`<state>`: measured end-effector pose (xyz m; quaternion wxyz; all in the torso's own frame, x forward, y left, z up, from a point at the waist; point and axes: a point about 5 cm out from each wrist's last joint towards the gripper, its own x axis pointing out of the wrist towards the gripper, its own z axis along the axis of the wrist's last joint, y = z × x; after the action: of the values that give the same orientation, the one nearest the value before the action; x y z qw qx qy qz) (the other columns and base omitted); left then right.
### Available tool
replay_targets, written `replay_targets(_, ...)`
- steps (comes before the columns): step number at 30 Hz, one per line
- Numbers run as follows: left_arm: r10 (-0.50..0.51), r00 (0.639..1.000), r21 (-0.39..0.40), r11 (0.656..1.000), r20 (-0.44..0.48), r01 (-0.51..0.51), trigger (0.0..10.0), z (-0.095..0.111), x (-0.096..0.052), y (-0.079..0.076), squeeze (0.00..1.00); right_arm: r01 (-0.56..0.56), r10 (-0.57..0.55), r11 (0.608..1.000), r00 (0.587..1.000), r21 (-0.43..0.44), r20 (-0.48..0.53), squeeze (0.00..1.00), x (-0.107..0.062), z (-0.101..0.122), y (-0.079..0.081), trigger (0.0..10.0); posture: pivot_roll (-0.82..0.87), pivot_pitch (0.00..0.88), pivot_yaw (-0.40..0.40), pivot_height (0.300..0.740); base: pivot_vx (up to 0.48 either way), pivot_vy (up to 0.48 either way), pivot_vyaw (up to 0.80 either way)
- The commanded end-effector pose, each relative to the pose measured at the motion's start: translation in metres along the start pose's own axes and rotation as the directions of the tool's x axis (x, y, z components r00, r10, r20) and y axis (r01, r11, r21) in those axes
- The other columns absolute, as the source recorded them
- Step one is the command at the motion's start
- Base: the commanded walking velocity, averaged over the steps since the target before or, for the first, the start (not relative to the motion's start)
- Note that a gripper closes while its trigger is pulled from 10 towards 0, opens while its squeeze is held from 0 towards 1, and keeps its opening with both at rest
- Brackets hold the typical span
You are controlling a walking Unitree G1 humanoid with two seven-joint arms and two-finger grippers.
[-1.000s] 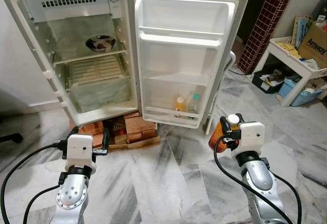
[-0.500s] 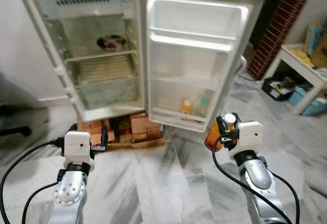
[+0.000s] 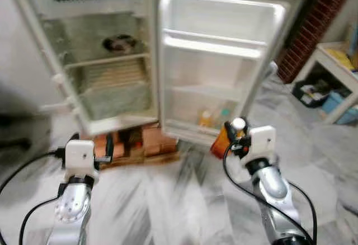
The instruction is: Restocking fridge
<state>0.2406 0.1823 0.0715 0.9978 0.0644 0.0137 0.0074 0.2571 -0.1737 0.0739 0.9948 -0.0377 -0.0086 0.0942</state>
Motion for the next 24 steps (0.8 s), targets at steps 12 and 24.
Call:
replay_targets(12, 0.018, 0.999, 0.023, 1.0, -0.03, -0.018, 10.0, -0.0064, -0.0059, 0.0099, 0.0, -0.035, 0.034, 0.999, 0.998, 0.017, 0.055, 0.0, 0.0107, 0.0116, 0.0077, 10.0, 0.05, 0.0, -0.039, 0.74, 0.323, 0.0, 0.76)
replay_targets(24, 0.009, 0.999, 0.026, 1.0, -0.031, -0.008, 10.0, -0.007, -0.0041, 0.0086, 0.0, -0.017, 0.016, 1.0, 0.999, 0.02, 0.05, 0.0, 0.0135, 0.0114, 0.0048, 10.0, 0.04, 0.0, -0.036, 0.74, 0.312, 0.0, 0.1)
